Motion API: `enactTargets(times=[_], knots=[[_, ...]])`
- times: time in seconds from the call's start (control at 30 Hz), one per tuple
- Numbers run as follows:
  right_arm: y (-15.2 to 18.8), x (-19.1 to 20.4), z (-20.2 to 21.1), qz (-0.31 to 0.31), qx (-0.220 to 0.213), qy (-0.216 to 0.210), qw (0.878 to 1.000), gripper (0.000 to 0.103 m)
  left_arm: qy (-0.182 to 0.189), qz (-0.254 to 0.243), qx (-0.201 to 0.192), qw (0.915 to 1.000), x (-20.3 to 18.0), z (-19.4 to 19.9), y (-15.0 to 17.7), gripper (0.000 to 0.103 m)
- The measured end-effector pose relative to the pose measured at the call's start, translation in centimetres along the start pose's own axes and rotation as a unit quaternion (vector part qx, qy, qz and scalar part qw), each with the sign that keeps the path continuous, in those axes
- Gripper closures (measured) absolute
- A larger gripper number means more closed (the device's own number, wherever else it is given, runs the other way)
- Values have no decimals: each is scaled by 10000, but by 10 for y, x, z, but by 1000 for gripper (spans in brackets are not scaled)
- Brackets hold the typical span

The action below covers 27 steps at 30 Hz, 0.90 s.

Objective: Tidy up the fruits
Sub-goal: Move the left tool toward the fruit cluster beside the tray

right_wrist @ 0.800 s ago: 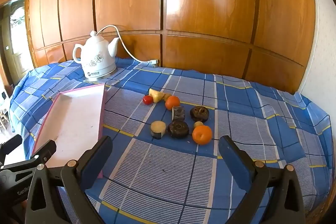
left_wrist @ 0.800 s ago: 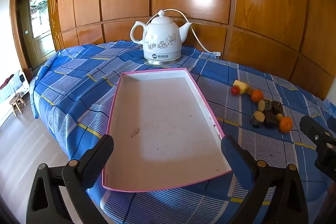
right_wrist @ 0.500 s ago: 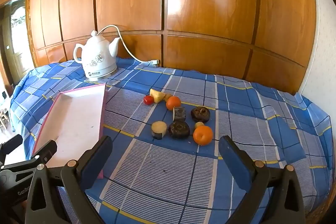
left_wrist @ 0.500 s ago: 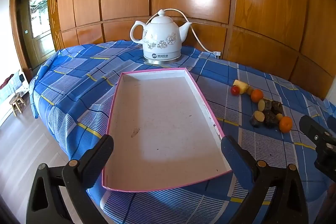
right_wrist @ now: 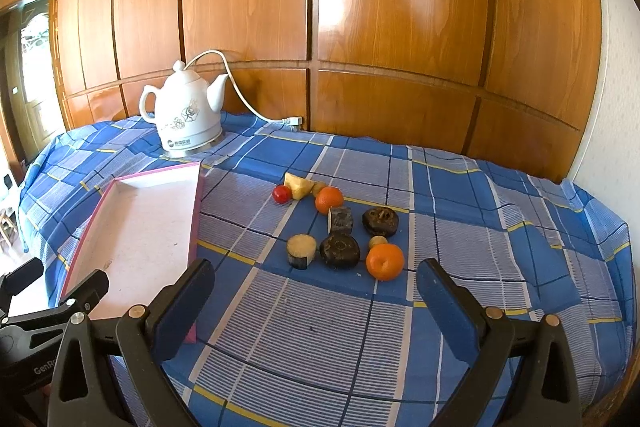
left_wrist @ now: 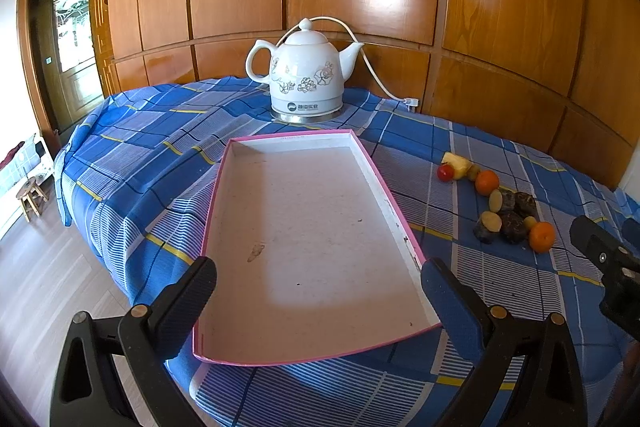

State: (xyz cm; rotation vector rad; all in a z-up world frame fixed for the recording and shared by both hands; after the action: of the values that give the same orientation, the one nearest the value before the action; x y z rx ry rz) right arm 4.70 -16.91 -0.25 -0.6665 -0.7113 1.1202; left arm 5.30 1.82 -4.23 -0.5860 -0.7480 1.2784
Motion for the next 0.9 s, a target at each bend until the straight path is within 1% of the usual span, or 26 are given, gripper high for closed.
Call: enactTargets(times=[0.5,0.83,0.9], knots=[[-6,-9,2,47,-133,48,9999,0,49,-11,6,10000,-5,0,-1,0],[-13,-20,-1,-1,-39,125,9999,1,133,-43,45,9999,-7,-2,2,0],[-17,-24,-2,-48,-8,113,9999,0,197,-54,42,9998,-8,-2,2,0]])
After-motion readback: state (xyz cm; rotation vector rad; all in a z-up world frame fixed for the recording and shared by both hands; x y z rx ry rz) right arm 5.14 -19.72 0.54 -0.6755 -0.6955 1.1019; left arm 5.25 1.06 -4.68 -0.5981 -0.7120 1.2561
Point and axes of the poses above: each gripper's, at about its wrist camera, not at the fingertips, and z roughly against the way its jaws point, x to its left, y to its underside, the point moved 7 cm from there along -z, roughly the way its jaws point, and after that the axes turned 14 degrees about -z, right-handed, at the moved point
